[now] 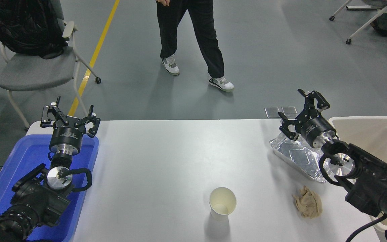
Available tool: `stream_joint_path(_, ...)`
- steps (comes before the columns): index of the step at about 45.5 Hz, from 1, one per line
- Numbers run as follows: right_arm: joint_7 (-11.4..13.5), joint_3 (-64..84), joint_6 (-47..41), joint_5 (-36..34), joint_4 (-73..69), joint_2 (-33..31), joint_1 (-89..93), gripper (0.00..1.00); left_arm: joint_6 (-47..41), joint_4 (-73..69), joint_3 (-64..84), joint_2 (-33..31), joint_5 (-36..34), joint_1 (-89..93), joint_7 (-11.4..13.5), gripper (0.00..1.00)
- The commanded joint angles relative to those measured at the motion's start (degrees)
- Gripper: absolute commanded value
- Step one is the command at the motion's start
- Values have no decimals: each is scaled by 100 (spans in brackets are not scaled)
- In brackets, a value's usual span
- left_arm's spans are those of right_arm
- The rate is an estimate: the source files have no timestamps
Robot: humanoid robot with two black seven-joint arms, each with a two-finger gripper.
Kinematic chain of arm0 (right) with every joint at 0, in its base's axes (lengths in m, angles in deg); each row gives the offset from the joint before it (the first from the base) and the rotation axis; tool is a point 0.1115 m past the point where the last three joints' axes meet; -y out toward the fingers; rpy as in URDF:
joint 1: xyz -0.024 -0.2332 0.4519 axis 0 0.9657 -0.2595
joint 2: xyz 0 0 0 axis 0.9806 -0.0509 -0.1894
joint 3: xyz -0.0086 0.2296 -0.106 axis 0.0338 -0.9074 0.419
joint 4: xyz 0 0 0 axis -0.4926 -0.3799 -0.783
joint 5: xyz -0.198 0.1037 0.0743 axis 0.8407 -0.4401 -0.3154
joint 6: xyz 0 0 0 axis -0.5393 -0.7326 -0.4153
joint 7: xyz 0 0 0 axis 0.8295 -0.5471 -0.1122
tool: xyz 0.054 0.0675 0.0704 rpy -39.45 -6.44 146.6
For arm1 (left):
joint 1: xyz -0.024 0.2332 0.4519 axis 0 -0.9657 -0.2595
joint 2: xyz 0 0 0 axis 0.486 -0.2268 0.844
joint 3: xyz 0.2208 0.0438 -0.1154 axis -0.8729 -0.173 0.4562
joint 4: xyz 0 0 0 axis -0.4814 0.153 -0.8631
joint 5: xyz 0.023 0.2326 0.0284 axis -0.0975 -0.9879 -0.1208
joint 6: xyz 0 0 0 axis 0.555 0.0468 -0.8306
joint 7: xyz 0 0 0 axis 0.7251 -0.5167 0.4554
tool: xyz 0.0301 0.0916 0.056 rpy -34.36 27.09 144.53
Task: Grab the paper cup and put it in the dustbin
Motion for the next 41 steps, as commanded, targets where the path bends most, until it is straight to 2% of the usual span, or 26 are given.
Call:
stream_joint_path(1,0,8,0,0,2,0,6,100,-1,-8,6,0,-1,0,0,99)
stream_joint_path(41,35,237,-9,211,-332,-70,-161,100,-1,1,-12,9,-1,8,0,99)
